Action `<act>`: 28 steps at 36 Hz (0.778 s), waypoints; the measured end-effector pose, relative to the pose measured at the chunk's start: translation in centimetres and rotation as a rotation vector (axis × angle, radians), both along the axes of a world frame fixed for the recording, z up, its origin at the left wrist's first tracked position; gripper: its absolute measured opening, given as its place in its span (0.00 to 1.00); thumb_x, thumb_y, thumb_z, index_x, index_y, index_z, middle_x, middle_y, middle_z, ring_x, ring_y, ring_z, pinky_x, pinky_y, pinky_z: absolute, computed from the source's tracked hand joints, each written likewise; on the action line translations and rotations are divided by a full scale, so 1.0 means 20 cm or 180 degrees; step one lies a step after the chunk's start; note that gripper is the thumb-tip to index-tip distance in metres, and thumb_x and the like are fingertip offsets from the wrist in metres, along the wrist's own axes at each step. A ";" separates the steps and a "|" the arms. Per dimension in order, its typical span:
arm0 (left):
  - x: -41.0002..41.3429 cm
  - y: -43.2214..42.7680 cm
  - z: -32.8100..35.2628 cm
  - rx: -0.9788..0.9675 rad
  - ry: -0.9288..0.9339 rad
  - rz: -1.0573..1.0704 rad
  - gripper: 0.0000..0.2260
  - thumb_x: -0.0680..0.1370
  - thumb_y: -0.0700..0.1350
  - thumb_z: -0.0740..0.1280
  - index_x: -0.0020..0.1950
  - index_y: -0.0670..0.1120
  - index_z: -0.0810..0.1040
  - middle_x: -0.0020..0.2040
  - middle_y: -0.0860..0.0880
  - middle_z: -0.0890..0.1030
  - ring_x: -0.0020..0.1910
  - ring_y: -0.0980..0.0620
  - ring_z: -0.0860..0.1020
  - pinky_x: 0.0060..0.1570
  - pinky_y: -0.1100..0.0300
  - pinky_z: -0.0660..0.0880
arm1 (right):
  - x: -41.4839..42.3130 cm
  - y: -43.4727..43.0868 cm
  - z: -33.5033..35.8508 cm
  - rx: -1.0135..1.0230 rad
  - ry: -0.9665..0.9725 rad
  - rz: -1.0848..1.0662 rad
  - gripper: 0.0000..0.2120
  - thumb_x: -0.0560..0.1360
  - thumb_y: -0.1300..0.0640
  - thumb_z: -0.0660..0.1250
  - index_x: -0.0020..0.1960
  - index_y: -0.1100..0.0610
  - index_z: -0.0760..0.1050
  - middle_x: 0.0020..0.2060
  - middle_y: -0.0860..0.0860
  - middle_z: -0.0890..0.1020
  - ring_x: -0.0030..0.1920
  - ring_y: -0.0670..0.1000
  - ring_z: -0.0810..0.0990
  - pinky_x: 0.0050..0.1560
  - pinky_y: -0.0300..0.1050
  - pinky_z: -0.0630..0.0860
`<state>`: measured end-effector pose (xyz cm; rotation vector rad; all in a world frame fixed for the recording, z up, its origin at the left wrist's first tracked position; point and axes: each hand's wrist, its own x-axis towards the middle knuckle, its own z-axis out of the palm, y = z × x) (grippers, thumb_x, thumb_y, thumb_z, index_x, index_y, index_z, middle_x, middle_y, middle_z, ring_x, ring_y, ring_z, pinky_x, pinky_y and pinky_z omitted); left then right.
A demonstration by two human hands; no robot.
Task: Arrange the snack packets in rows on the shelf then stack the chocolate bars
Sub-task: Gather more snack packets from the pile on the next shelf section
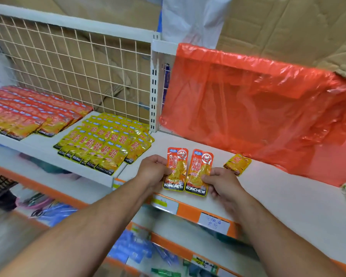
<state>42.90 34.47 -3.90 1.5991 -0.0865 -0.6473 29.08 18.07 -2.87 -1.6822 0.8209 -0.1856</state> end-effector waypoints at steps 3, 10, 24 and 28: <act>0.07 0.22 0.02 0.0022 -0.0039 0.0124 0.11 0.70 0.28 0.71 0.41 0.43 0.78 0.36 0.42 0.81 0.31 0.46 0.77 0.33 0.56 0.76 | 0.13 0.19 0.01 0.0118 -0.0014 0.0112 0.10 0.77 0.64 0.69 0.38 0.55 0.77 0.23 0.49 0.77 0.23 0.46 0.70 0.26 0.41 0.65; 0.29 0.79 0.06 -0.0107 -0.0086 0.0417 0.12 0.70 0.27 0.71 0.43 0.42 0.76 0.39 0.46 0.79 0.34 0.49 0.77 0.33 0.61 0.74 | 0.43 0.75 0.06 0.0252 -0.0046 0.0396 0.11 0.78 0.67 0.67 0.38 0.57 0.73 0.20 0.51 0.71 0.21 0.47 0.65 0.23 0.36 0.61; 0.65 1.73 0.04 0.0084 -0.0231 0.1112 0.09 0.68 0.30 0.72 0.42 0.41 0.80 0.41 0.38 0.83 0.37 0.45 0.79 0.41 0.52 0.75 | 0.99 1.59 0.05 -0.0188 -0.0153 0.1114 0.17 0.76 0.62 0.72 0.35 0.55 0.66 0.23 0.54 0.71 0.23 0.51 0.68 0.26 0.42 0.66; 0.74 1.87 0.04 0.0032 -0.0188 0.1255 0.08 0.70 0.28 0.70 0.44 0.40 0.81 0.41 0.38 0.83 0.38 0.44 0.79 0.42 0.50 0.76 | 1.13 1.72 0.05 -0.0192 -0.0175 0.1263 0.15 0.76 0.62 0.71 0.35 0.56 0.67 0.24 0.54 0.71 0.23 0.49 0.67 0.25 0.39 0.66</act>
